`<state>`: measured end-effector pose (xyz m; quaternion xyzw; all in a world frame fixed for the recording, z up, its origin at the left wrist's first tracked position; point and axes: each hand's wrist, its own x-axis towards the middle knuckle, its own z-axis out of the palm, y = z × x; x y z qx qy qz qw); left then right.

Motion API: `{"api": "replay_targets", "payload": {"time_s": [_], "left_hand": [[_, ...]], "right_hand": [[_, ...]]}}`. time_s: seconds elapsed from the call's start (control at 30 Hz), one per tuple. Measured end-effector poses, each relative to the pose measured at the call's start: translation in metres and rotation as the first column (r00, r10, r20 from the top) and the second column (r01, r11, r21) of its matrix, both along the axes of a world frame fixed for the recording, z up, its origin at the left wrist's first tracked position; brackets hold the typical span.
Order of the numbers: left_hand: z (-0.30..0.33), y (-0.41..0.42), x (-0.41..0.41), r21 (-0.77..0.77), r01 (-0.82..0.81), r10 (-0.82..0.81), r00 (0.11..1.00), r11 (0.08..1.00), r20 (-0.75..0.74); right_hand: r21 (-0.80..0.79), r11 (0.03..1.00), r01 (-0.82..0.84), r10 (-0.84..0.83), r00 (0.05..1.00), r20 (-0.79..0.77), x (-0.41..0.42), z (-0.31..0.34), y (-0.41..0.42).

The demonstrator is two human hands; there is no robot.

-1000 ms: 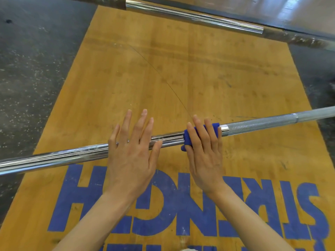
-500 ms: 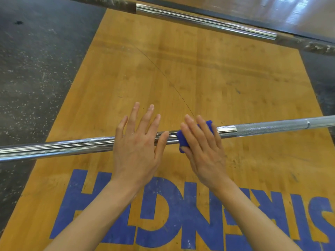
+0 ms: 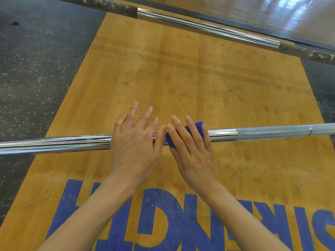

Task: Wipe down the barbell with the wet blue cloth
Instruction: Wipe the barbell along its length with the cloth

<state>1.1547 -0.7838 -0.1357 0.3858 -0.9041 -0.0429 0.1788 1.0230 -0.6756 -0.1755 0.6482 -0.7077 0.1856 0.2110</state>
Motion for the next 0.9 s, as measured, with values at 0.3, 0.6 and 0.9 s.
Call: {"api": "replay_targets", "payload": {"time_s": [0.3,0.6,0.9], "left_hand": [[-0.001,-0.006,-0.002,-0.061,0.022,-0.021,1.0,0.998,0.013],[-0.002,-0.012,-0.004,-0.088,0.021,-0.019,1.0,0.996,0.022],[-0.002,-0.019,-0.01,-0.074,0.018,-0.019,1.0,0.997,-0.017]], "right_hand": [[-0.017,0.997,0.081,-0.08,0.994,0.071,0.001,0.0,-0.001],[0.076,0.996,0.046,-0.058,0.984,0.17,-0.003,0.017,-0.005],[0.104,0.992,0.075,-0.097,0.971,0.219,0.003,0.03,-0.021]]}}
